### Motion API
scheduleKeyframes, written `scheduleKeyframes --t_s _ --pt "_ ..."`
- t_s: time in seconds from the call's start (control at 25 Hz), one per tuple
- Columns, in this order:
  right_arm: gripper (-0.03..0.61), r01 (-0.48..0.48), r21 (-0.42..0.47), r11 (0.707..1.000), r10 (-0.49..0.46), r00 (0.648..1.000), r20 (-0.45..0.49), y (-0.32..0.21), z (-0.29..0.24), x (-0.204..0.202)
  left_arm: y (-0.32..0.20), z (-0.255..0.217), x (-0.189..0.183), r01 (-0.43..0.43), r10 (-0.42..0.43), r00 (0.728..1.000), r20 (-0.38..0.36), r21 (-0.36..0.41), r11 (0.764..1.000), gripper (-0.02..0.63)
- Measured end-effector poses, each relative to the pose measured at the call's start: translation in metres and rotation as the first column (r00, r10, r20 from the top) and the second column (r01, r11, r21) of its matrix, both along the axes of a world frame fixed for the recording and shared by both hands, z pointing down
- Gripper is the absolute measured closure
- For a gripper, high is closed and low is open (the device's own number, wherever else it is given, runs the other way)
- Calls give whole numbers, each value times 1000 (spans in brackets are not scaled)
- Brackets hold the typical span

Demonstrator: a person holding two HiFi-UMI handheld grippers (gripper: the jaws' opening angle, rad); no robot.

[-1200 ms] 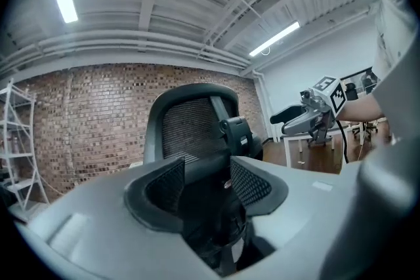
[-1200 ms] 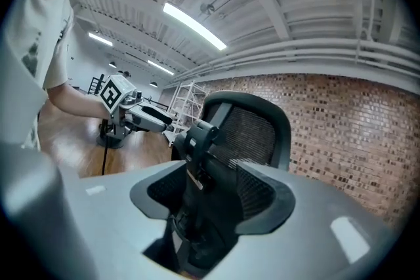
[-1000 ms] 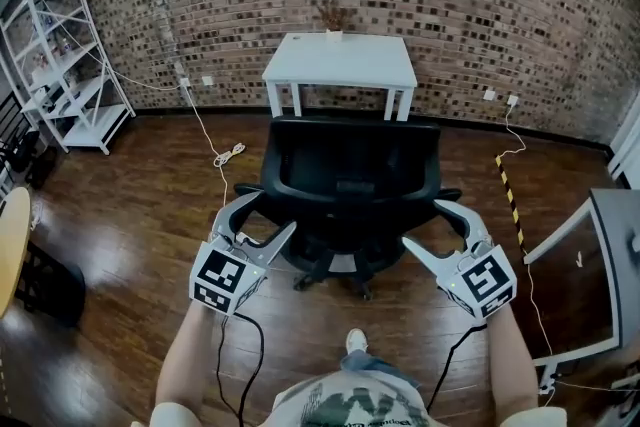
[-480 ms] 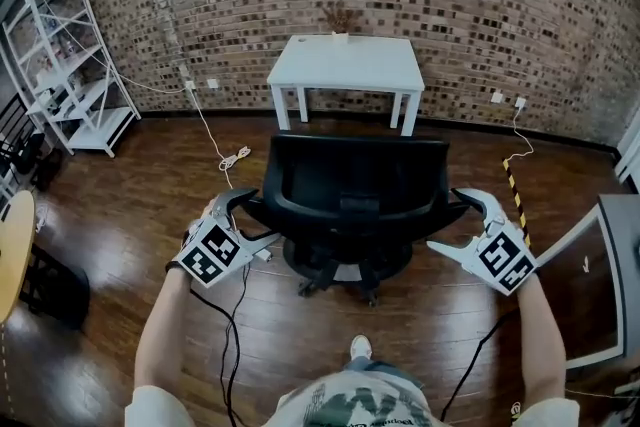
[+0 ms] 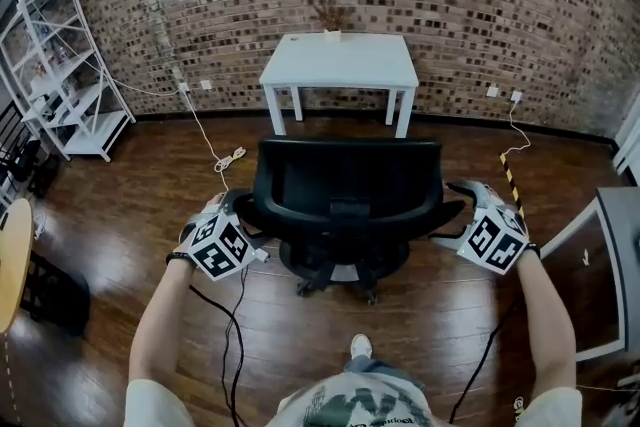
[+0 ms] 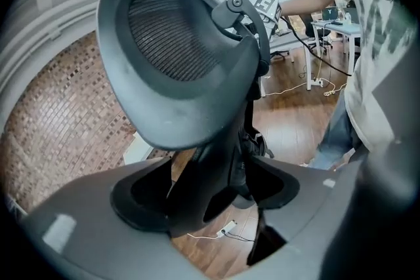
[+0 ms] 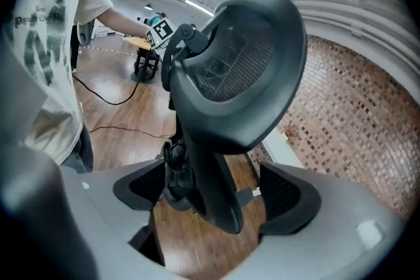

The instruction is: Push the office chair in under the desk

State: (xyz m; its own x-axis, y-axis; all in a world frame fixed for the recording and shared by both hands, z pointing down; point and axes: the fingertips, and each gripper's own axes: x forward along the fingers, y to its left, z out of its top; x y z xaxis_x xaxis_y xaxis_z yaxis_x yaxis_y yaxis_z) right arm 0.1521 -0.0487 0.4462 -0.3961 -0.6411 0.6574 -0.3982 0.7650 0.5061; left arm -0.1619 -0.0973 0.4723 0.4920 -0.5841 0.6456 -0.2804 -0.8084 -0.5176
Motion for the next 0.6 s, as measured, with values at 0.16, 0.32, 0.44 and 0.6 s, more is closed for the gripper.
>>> scheduleKeyframes --t_s 0.16,0.32,0.44,0.6 --pt "144 5 -26 1000 -7 998 -58 -8 25 -2 -7 3 5 -7 5 999 41 59 998 291" --pt "357 14 16 1000 -13 996 -89 -17 22 -7 -11 -3 6 -21 16 998 64 68 997 354" --pt "365 19 19 1000 -18 995 -97 -17 20 -7 -12 -4 6 -19 15 997 72 54 998 356" --pt "365 22 33 999 -19 996 -90 -18 22 -8 -12 -2 5 -13 10 997 74 43 999 356"
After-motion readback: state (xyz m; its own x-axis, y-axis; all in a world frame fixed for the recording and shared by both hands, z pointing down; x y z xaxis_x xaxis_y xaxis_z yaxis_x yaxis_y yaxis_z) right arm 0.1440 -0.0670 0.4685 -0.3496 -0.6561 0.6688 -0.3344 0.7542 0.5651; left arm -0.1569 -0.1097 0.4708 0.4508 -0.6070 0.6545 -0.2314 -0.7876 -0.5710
